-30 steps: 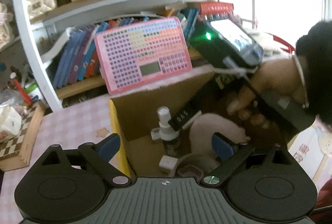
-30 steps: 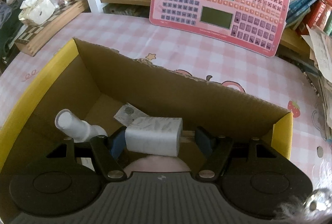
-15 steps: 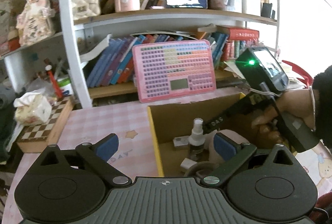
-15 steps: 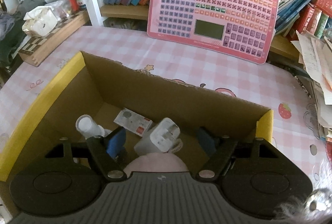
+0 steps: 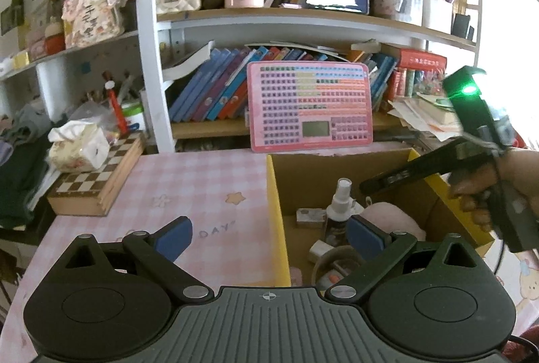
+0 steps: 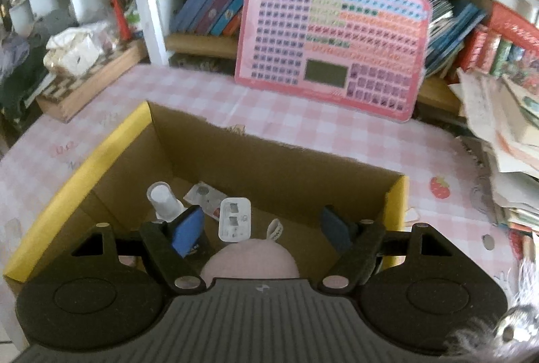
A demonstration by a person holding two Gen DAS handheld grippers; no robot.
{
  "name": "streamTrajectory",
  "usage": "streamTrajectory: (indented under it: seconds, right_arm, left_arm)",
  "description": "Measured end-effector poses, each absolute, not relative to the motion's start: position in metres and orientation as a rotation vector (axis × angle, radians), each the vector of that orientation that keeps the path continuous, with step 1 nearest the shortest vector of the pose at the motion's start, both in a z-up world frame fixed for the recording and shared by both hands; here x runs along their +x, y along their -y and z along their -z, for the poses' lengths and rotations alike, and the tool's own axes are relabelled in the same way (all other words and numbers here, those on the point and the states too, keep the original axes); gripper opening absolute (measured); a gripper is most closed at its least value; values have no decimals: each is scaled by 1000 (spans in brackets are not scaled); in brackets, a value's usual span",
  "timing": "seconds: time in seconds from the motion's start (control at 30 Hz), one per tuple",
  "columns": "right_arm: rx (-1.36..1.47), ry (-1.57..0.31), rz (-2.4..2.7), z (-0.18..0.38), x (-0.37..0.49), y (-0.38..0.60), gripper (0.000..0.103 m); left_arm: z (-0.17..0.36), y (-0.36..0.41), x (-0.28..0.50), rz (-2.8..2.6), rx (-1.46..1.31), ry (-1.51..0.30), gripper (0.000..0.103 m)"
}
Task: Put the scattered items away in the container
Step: 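Release charger from right gripper while left gripper drops tape roll into box, then withdraw both grippers from the yellow box back over the table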
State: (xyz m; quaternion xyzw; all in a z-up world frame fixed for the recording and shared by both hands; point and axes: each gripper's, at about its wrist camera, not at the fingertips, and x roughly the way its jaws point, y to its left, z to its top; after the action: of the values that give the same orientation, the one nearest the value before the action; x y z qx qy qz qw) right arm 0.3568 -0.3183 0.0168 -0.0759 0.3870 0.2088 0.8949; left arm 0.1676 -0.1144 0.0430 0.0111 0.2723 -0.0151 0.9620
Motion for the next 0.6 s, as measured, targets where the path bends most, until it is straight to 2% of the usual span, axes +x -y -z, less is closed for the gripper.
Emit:
streamTrajectory:
  seconds: [0.6]
  right_arm:
    - [-12,-692,-264,-46,234,336,79]
  left_arm:
    - [-41,73,103,17,-18,-536,100]
